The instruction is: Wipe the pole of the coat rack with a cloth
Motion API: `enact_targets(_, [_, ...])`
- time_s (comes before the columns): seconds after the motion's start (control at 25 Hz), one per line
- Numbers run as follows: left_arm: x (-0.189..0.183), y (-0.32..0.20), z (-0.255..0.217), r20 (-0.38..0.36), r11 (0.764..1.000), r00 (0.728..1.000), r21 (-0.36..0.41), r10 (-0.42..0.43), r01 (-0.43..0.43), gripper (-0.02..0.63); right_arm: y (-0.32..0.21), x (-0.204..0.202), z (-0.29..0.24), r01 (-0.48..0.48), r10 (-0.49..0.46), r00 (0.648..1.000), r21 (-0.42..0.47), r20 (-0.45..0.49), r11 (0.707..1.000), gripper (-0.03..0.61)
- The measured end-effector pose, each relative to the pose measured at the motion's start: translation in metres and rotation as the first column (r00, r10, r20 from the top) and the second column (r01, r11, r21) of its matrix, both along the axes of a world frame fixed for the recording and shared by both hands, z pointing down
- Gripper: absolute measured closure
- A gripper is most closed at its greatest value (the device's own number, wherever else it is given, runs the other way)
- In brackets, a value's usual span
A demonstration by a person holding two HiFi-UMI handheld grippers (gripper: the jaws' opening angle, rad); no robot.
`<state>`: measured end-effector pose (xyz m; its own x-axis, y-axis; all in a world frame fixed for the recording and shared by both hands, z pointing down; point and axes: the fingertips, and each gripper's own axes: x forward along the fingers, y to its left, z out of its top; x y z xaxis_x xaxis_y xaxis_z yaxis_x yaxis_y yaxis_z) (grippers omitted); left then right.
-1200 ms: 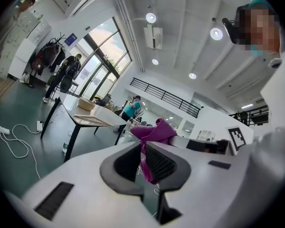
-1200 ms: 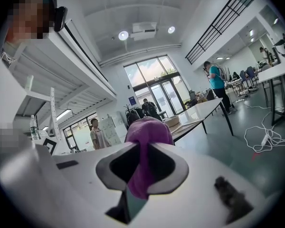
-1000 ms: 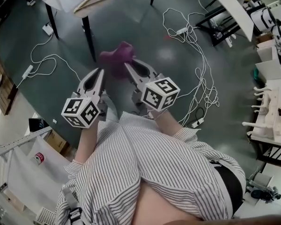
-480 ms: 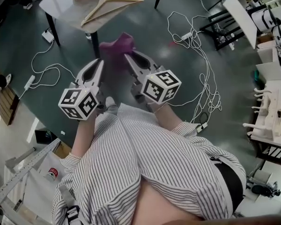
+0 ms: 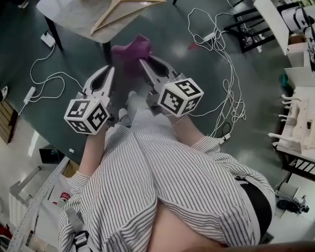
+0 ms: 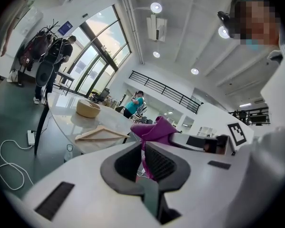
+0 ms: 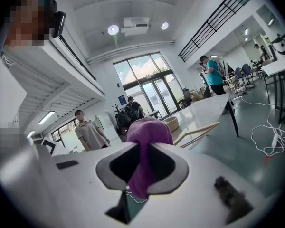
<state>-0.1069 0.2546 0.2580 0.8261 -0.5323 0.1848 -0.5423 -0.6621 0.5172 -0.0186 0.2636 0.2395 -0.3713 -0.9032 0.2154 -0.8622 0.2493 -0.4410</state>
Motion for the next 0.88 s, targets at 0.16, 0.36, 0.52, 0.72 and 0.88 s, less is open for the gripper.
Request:
enact_targets(0.16, [0.006,-0.029,0.007,0.013,1.000,1.000,-0.008,-0.005,0.005,0.584,-0.034,0.003,0.006,0.018,-0.018,1.000,-0.005,0.006,1.000,0.523])
enact_targets(0.36, [0.010,-0.084,0.011,0.020,0.999,0.999,-0.010,-0.036,0.036,0.584,-0.091,0.007,0.010,0.046,-0.046,0.999,-0.006,0.009,0.999,0.523])
enact_targets(0.52, [0.030,-0.139,0.010,0.023,0.998,0.998,0.002,-0.057,0.057,0.584,-0.144,0.029,0.011,0.059,-0.059,0.998,-0.004,0.012,0.998,0.523])
enact_targets(0.72, [0.052,-0.207,0.003,0.029,0.995,0.995,0.010,-0.096,0.096,0.584,-0.215,0.054,0.007,0.087,-0.087,0.996,-0.005,0.016,0.996,0.523])
enact_targets(0.88, [0.073,-0.255,-0.002,0.028,0.991,0.990,0.021,-0.136,0.136,0.584,-0.265,0.072,0.001,0.134,-0.135,0.991,0.007,0.012,0.991,0.523])
